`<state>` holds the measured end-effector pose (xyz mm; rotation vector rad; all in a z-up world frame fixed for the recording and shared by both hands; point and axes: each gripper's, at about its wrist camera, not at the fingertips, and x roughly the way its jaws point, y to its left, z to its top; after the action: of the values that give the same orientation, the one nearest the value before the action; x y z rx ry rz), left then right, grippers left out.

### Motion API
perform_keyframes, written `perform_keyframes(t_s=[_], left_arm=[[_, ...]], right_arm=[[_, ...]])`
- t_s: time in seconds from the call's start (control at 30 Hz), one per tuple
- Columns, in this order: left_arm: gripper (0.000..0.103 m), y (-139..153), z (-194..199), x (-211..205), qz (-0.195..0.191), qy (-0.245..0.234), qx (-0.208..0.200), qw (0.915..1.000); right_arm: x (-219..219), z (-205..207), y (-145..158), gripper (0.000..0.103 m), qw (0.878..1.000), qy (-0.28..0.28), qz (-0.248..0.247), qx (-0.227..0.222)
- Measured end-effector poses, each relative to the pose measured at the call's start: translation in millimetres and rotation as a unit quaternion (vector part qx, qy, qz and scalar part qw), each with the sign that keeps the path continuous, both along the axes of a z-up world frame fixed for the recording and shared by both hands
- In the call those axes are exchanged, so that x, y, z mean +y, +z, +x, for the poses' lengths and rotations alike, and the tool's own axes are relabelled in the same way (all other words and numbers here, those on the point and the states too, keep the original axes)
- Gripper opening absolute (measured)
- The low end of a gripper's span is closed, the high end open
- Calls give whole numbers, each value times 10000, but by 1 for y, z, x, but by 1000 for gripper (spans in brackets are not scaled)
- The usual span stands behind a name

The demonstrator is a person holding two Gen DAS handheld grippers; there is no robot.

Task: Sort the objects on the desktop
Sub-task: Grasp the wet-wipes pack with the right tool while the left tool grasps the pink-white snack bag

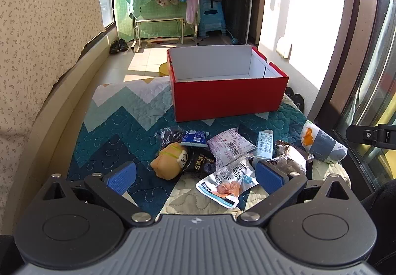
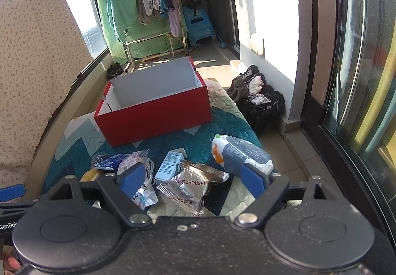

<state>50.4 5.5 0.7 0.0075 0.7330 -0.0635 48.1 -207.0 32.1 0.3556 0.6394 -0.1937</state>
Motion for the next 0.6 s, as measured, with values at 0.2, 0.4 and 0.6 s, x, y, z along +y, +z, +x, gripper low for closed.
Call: perform_keyframes(t_s=[0.2, 0.4, 0.6], left_arm=[[103, -10, 37, 16, -515, 189, 239, 9982], [103, -24, 67, 16, -151, 206, 179, 9995], [103, -41, 95, 11, 6, 73, 362, 9993]], right_arm=[[-26, 31, -5, 84, 9995, -14, -318, 29], [-47, 64, -22, 84, 9985, 30, -411, 356], [-52, 92, -45, 84, 9967, 158, -409, 677]])
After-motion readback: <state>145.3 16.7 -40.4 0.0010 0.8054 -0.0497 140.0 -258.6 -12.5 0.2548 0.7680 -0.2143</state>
